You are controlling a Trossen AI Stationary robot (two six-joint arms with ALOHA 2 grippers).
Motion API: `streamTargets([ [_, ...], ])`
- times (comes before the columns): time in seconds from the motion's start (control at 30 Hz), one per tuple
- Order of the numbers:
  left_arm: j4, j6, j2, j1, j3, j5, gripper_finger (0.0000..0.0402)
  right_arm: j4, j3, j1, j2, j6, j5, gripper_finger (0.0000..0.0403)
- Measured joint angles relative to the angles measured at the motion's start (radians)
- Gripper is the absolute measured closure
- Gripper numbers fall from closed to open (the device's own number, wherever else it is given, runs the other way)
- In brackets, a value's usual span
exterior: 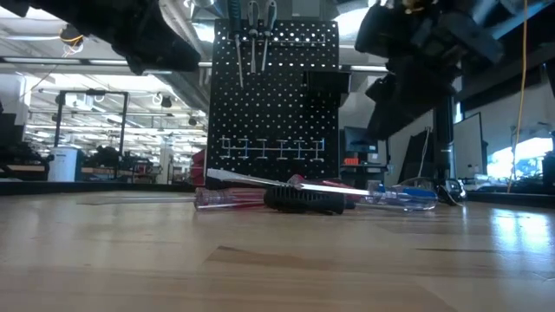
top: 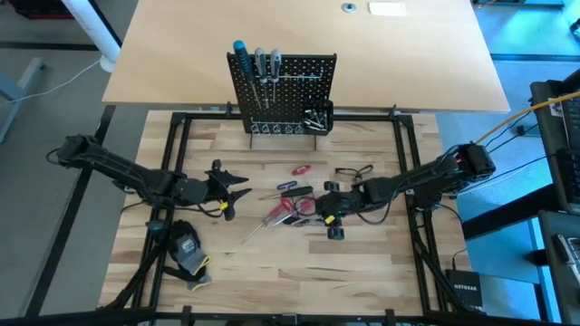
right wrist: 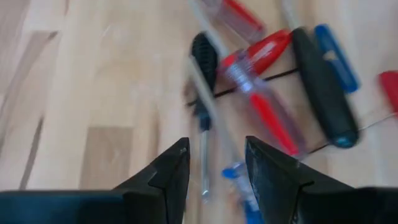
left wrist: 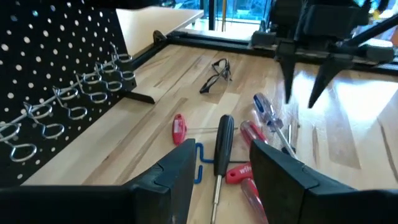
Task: Hang tools onto peg board
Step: Hang the blue screwdriver on the peg board
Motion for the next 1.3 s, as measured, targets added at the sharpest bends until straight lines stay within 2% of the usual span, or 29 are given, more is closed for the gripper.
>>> streamTargets([
  [0.27, 0.056, 0.012, 0.039, 0.01, 0.0, 0.0, 0.0259, 0.092, -0.026, 0.037, 0.078, -0.001, -0.002, 0.0246],
  [0.63, 0.054, 0.011, 0.041, 0.013, 0.0, 0.0, 0.0259, 0.164, -0.026, 0.041, 0.183, 0.001, -0.078, 0.0246],
  [0.93, 0.053, 0.011, 0.041, 0.013, 0.0, 0.0, 0.0259, 0.2, -0.025, 0.04, 0.204, -0.008, -0.046, 0.0246],
  [1.13, 0.056, 0.011, 0.041, 0.014, 0.0, 0.0, 0.0259, 0.213, -0.025, 0.037, 0.207, -0.033, 0.032, 0.0246],
  [1.3, 0.069, 0.011, 0.041, 0.019, 0.0, 0.0, 0.0259, 0.215, -0.024, 0.025, 0.222, -0.033, 0.024, 0.0246],
])
